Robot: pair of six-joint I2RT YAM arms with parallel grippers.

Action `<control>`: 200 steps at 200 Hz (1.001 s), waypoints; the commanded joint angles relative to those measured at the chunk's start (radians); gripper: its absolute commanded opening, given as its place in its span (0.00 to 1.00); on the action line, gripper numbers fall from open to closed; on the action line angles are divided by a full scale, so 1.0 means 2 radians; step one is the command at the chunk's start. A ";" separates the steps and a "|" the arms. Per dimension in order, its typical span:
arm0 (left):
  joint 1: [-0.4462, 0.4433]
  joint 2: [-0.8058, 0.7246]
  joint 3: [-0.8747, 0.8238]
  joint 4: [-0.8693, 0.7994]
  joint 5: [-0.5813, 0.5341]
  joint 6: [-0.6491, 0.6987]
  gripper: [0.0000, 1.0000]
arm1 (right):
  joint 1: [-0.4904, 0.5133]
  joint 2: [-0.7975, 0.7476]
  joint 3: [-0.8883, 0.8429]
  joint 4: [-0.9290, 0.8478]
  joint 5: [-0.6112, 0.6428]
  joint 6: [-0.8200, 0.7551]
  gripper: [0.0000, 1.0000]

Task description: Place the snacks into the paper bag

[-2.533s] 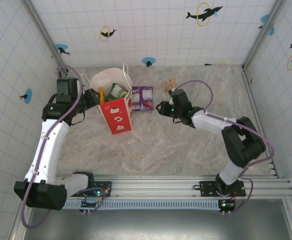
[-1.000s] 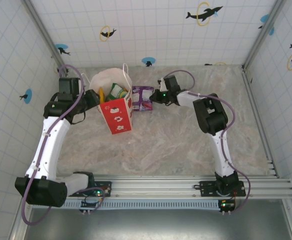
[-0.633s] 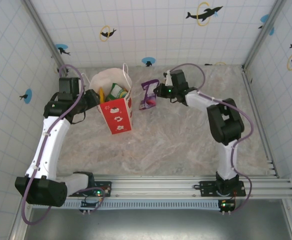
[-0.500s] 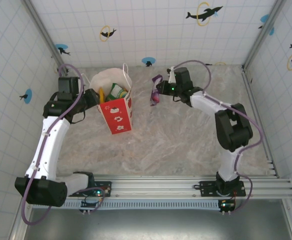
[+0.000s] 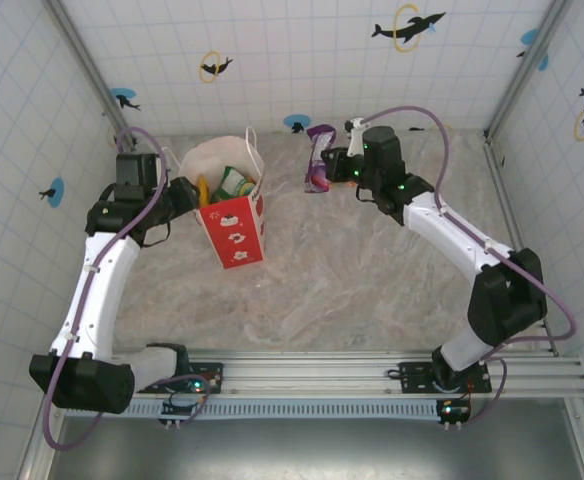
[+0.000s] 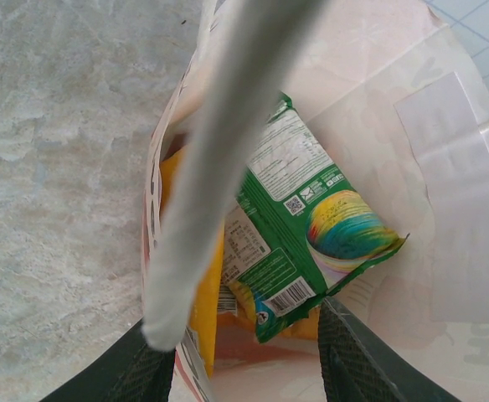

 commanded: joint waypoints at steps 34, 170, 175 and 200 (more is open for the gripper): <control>-0.002 0.004 0.009 0.000 0.005 0.008 0.47 | 0.070 -0.053 0.085 -0.006 0.073 -0.062 0.00; -0.001 0.009 0.011 -0.011 -0.004 0.007 0.45 | 0.214 0.015 0.223 0.037 0.078 -0.114 0.00; -0.002 0.009 0.011 -0.012 -0.005 0.007 0.45 | 0.215 0.019 0.227 0.036 0.076 -0.113 0.00; -0.001 0.009 0.012 -0.015 -0.014 0.005 0.46 | 0.218 0.040 0.237 0.037 0.064 -0.099 0.00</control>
